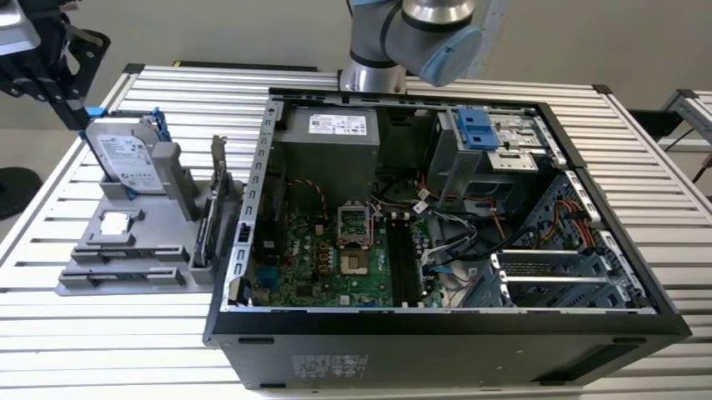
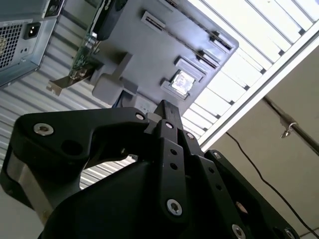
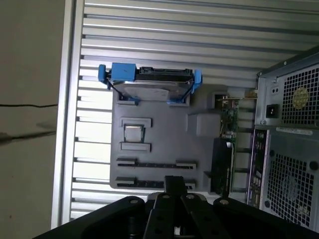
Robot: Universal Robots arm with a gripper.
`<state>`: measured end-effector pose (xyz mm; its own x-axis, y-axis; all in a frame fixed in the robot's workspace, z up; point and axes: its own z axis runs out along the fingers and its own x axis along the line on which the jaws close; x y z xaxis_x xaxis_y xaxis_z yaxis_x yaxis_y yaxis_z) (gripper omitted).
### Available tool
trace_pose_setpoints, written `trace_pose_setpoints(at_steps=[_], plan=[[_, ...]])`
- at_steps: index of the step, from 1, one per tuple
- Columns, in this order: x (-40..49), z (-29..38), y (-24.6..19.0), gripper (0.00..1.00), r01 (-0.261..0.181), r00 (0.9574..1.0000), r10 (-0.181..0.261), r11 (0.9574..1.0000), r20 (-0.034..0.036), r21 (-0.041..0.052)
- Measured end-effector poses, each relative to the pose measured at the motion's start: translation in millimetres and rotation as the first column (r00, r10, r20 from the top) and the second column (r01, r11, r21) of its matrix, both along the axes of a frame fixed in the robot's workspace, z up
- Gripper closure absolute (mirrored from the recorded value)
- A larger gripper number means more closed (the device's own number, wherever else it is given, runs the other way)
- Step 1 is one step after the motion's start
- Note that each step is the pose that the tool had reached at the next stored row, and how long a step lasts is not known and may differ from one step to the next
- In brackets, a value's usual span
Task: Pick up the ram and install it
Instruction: 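Pick up the ram and move it above insertion slot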
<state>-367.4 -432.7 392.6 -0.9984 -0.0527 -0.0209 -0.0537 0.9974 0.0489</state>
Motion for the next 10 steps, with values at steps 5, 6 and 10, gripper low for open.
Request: trace_pose_setpoints(at_steps=[5, 6, 10], plan=[[-0.1, 0.0, -8.8, 1.00, 0.000, 1.0000, 0.000, 1.0000, 0.0000, -0.0001], [-0.2, 0.0, -10.3, 1.00, 0.000, 1.0000, 0.000, 1.0000, 0.0000, 0.0000], [-0.2, 0.0, -16.0, 1.00, 0.000, 1.0000, 0.000, 1.0000, 0.0000, 0.0000]])
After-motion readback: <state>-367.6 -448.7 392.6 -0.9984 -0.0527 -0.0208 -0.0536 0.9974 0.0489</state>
